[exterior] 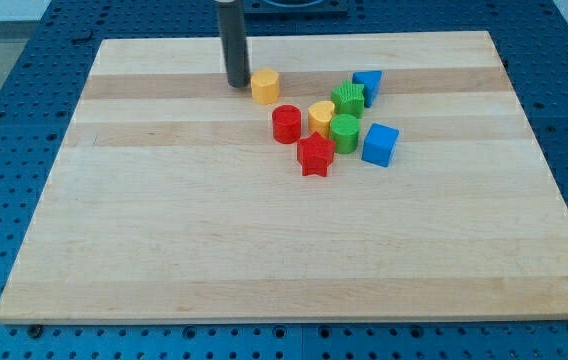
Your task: Move the yellow hexagon to the top of the red circle
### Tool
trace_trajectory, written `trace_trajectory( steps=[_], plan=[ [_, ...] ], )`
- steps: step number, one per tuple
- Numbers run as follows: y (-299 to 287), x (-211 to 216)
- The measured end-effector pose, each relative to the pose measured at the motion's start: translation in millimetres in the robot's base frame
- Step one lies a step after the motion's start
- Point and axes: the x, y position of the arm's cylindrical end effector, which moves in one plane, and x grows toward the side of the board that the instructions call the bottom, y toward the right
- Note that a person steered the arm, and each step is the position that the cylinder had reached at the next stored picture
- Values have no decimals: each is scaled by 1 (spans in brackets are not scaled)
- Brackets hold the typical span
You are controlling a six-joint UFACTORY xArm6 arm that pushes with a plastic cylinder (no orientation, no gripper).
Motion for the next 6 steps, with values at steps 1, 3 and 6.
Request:
trace_trajectory(
  steps=[1, 3, 6],
  plan=[
    [-5, -3],
    [36, -3],
    [51, 32]
  ],
)
